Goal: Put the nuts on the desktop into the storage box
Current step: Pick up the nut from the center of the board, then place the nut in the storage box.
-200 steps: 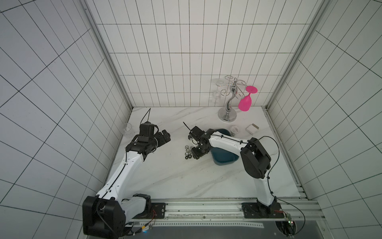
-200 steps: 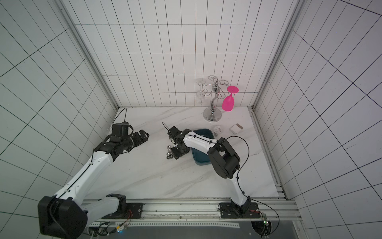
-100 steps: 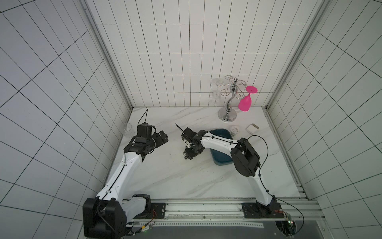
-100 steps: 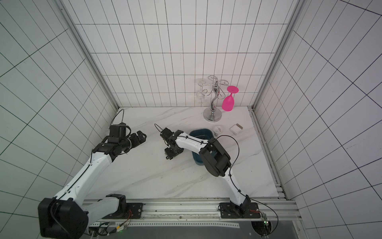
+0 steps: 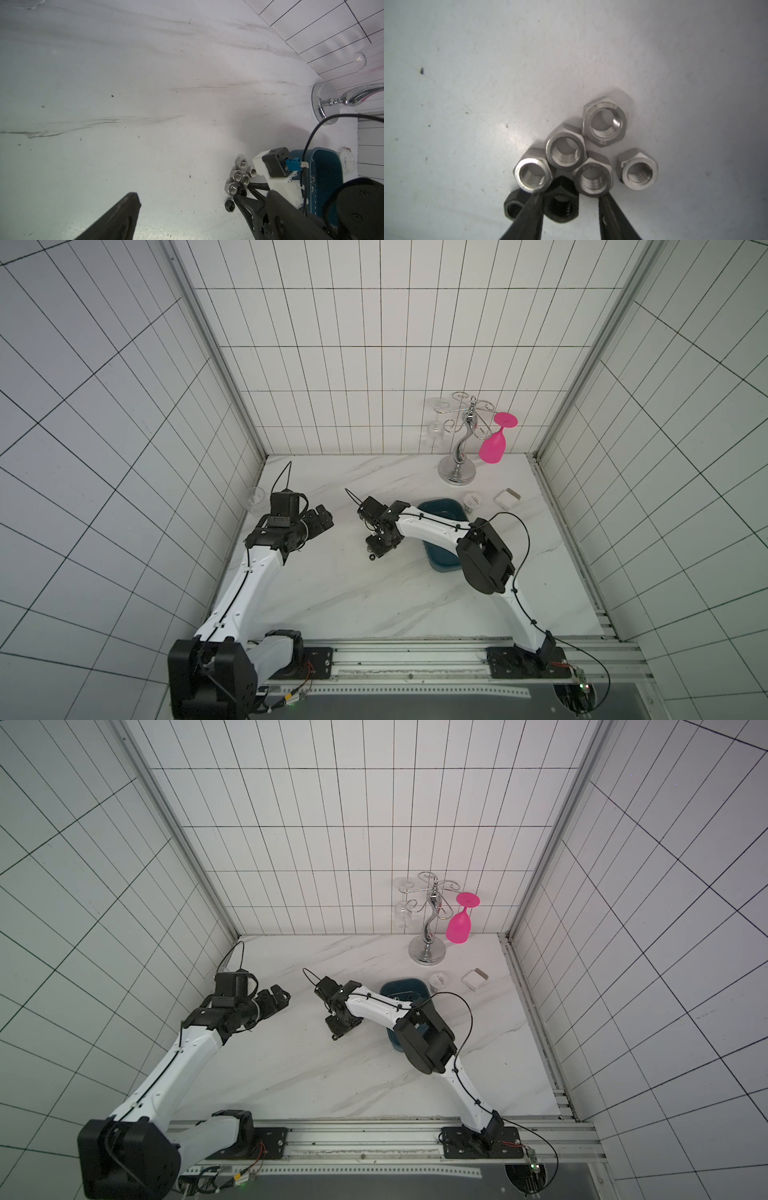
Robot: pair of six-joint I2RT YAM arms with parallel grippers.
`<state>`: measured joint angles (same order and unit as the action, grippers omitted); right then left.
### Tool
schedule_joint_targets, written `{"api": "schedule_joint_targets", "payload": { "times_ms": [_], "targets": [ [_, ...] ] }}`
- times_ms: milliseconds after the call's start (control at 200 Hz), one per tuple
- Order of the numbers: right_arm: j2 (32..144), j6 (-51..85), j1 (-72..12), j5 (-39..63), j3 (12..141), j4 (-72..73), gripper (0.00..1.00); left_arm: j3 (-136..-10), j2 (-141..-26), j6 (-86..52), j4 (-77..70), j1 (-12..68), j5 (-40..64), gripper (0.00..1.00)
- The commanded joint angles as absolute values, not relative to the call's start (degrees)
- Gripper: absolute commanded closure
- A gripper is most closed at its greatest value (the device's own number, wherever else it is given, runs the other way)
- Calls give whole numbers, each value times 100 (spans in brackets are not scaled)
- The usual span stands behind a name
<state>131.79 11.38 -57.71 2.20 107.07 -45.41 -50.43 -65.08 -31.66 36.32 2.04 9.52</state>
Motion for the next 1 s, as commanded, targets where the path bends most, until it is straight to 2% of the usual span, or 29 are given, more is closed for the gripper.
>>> {"api": "schedule_joint_targets", "payload": {
  "times_ms": [0, 165, 275, 555, 800, 995],
  "targets": [
    [13434, 1230, -5856, 122, 10740, -4730, 60, -4950, -6316, -3047, 3674, 147, 1011, 2],
    [13370, 1248, -5856, 70, 10730, -4755, 78, -4916, -6199, -3060, 3674, 107, 1019, 2],
    [13086, 1266, -5854, 3, 10505, -4678, 83, -4910, -6161, -3082, 3673, 105, 1037, 2],
    [11419, 1338, -5542, -175, 9863, -4415, 83, -4767, -6222, -3362, 3226, 175, 1682, 2],
    [10146, 1538, -4350, -26, 8604, -4481, 82, -4830, -6324, -3571, 3064, 786, 1341, 2],
    [9956, 1573, -3470, 216, 7569, -4449, 82, -4849, -6480, -3735, 2944, 1045, 1218, 2]
  ]
}}
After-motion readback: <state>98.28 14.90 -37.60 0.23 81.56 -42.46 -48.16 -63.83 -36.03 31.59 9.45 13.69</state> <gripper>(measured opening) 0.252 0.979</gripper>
